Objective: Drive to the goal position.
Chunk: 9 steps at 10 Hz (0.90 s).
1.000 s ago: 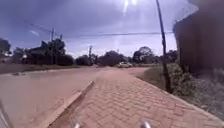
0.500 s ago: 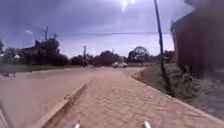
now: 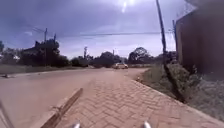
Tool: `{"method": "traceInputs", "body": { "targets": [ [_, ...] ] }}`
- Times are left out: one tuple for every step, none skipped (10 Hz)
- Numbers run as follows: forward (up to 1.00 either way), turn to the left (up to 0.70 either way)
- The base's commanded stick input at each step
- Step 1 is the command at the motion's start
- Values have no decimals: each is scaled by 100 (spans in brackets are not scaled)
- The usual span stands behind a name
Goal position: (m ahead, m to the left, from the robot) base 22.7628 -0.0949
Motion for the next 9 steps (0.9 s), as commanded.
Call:
{"method": "traceInputs", "body": {
  "targets": [
    [70,0],
    [70,0],
    [70,0],
    [70,0],
    [70,0],
    [70,0],
    [70,0],
    [70,0],
    [70,0]
  ]
}}
